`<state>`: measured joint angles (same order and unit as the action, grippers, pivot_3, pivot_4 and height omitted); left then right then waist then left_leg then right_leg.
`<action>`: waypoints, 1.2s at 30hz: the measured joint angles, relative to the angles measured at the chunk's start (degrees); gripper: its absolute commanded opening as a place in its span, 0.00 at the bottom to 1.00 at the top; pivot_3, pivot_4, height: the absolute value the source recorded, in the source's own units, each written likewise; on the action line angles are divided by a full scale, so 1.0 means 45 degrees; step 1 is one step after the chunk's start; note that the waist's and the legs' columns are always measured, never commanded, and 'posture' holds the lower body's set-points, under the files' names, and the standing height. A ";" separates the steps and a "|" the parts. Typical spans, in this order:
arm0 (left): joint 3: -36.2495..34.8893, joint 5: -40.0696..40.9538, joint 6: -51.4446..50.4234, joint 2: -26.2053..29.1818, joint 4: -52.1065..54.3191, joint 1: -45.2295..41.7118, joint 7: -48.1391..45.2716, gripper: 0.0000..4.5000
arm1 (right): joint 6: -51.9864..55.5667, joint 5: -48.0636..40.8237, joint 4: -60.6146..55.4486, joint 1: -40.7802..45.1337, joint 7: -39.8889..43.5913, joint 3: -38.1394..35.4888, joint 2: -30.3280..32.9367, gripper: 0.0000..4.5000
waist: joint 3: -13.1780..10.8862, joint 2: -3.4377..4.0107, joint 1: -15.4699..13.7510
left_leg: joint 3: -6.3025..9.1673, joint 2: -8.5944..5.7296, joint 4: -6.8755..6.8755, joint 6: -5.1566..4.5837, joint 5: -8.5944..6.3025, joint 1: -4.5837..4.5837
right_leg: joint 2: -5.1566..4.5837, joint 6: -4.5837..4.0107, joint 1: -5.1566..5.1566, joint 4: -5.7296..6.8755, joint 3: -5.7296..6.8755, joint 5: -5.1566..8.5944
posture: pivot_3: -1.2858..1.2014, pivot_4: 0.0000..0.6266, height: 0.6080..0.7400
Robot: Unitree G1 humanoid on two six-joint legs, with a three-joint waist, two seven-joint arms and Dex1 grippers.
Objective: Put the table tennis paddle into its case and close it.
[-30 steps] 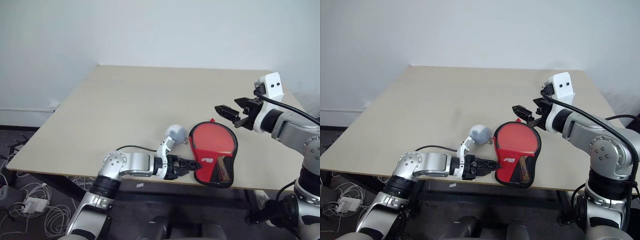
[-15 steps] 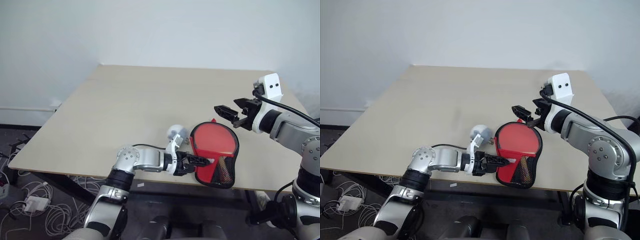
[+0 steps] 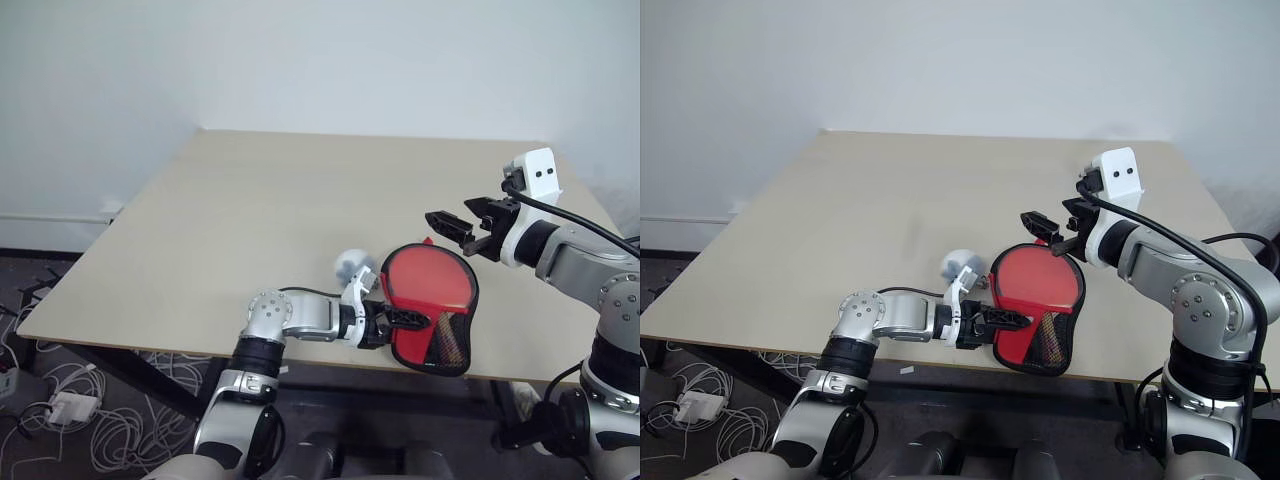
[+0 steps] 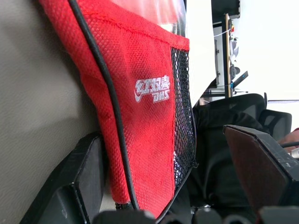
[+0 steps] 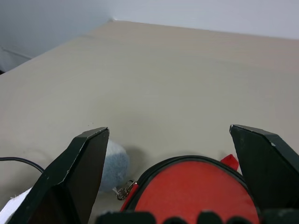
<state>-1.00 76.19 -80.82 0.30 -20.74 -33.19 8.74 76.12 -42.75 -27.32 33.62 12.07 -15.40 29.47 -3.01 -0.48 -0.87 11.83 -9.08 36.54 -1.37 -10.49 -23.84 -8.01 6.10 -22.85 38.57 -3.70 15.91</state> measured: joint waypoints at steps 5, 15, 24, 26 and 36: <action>-0.0450 -0.0677 -0.0443 -0.0235 0.0004 -0.0025 -0.0295 0.81 | -0.0001 -0.0019 -0.0121 -0.0402 0.0312 0.0003 0.0511 1.00 | -0.0008 -0.0017 -0.0003 | 0.0000 0.0001 -0.0001 -0.0003 -0.0003 -0.0002 | 0.0000 0.0004 0.0004 -0.0009 0.0004 0.0001 | 0.52 0.00 0.68; -0.1099 -0.2209 -0.1153 -0.0526 0.0046 -0.0049 -0.0804 0.46 | -0.0810 -0.0366 -0.0779 -0.3355 0.4098 0.0268 0.4565 1.00 | -0.0026 -0.0047 0.0003 | -0.0011 0.0007 0.0009 -0.0017 -0.0015 -0.0058 | 0.0000 0.0041 -0.0003 -0.0027 0.0012 0.0001 | 0.52 0.00 0.68; -0.1521 -0.3306 -0.1456 -0.0906 0.0174 -0.0056 -0.1463 0.46 | -0.3315 0.0294 -0.0842 -0.5083 0.7401 0.0978 0.6905 1.00 | -0.0028 -0.0049 0.0005 | -0.0028 0.0063 0.0071 -0.0062 -0.0043 -0.0128 | -0.0031 0.0138 0.0025 -0.0199 0.0121 -0.0111 | 0.52 0.00 0.68; -0.1635 -0.3503 -0.1513 -0.1047 0.0186 -0.0056 -0.1533 0.42 | -0.3531 0.0420 -0.0753 -0.5079 0.7538 0.1091 0.6907 1.00 | -0.0028 -0.0051 -0.0002 | -0.0026 0.0060 0.0083 -0.0072 -0.0050 -0.0139 | -0.0039 0.0145 0.0019 -0.0204 0.0122 -0.0115 | 0.52 0.00 0.68; -0.2236 -0.4748 -0.2136 -0.1598 0.0730 -0.0056 -0.1730 0.00 | -0.3845 0.0525 -0.0788 -0.5178 0.7856 0.1158 0.6907 1.00 | -0.0027 -0.0049 -0.0011 | -0.0029 0.0059 0.0094 -0.0077 -0.0053 -0.0155 | -0.0047 0.0148 0.0002 -0.0205 0.0141 -0.0117 | 0.52 0.00 0.68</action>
<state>-11.06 54.82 -90.43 -6.90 -17.45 -33.44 0.96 58.82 -40.39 -30.87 10.32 47.42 -10.19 60.56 -3.13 -0.70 -0.92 11.70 -8.81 36.96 -1.72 -10.73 -24.54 -8.22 6.77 -22.84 37.65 -3.07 15.38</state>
